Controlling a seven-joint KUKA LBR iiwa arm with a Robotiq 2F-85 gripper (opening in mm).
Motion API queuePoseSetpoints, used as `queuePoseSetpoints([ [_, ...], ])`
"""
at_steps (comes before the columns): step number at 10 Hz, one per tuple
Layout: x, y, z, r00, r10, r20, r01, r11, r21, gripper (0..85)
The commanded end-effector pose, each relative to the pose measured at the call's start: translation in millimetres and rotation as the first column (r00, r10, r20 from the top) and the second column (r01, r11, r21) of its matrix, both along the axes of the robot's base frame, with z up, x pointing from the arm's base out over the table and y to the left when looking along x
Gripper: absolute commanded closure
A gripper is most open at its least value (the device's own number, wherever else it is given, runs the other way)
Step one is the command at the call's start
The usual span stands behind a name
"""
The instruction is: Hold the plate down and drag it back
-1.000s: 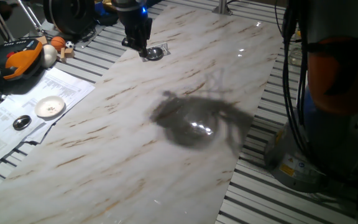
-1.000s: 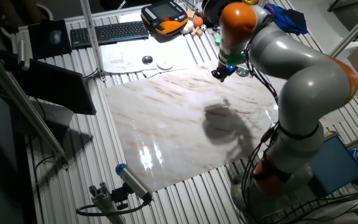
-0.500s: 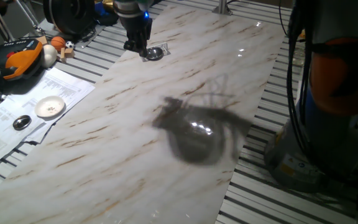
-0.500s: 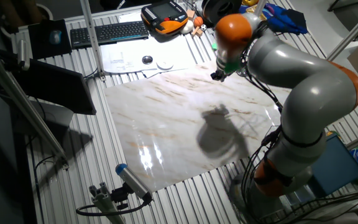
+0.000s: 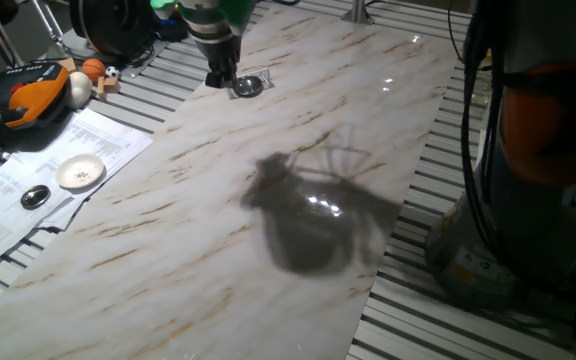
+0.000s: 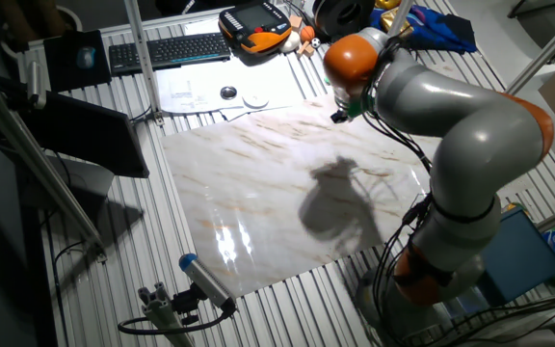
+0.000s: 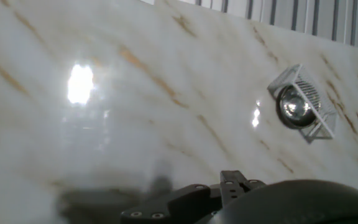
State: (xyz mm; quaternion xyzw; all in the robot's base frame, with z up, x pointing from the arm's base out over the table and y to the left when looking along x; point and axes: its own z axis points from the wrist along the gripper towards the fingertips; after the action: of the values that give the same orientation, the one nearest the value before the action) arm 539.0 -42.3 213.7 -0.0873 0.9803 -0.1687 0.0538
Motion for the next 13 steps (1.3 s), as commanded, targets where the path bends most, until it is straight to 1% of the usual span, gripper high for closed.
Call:
queuePoseSetpoints([
  [1,3.6,-39.0,-4.1,1.0,0.009,0.003,-0.009,1.0,-0.019,85.0],
  [2,7.3,-54.3,-11.8,1.0,0.018,0.009,-0.017,0.999,-0.032,85.0],
  [4,16.1,-84.3,-29.4,0.998,0.062,0.021,-0.061,0.997,-0.046,85.0],
  [5,17.8,-89.7,-33.2,0.996,0.085,0.02,-0.083,0.994,-0.074,85.0],
  [6,17.8,-89.7,-33.2,0.995,0.095,0.01,-0.093,0.991,-0.091,85.0],
  [7,17.8,-89.7,-33.2,0.997,0.082,-0.009,-0.082,0.994,-0.075,85.0],
  [8,17.8,-89.7,-33.2,0.997,0.066,-0.038,-0.069,0.996,-0.06,85.0],
  [9,17.8,-89.7,-33.2,0.997,0.051,-0.063,-0.055,0.997,-0.055,85.0],
  [10,17.8,-89.7,-33.2,0.997,0.024,-0.078,-0.028,0.998,-0.056,85.0],
  [11,17.8,-89.7,-33.2,0.995,-0.004,-0.097,-0.003,0.997,-0.078,85.0],
  [12,17.8,-89.7,-33.2,0.994,-0.036,-0.099,0.026,0.994,-0.104,85.0],
  [13,17.8,-89.7,-33.2,0.995,-0.049,-0.086,0.037,0.99,-0.137,85.0],
])
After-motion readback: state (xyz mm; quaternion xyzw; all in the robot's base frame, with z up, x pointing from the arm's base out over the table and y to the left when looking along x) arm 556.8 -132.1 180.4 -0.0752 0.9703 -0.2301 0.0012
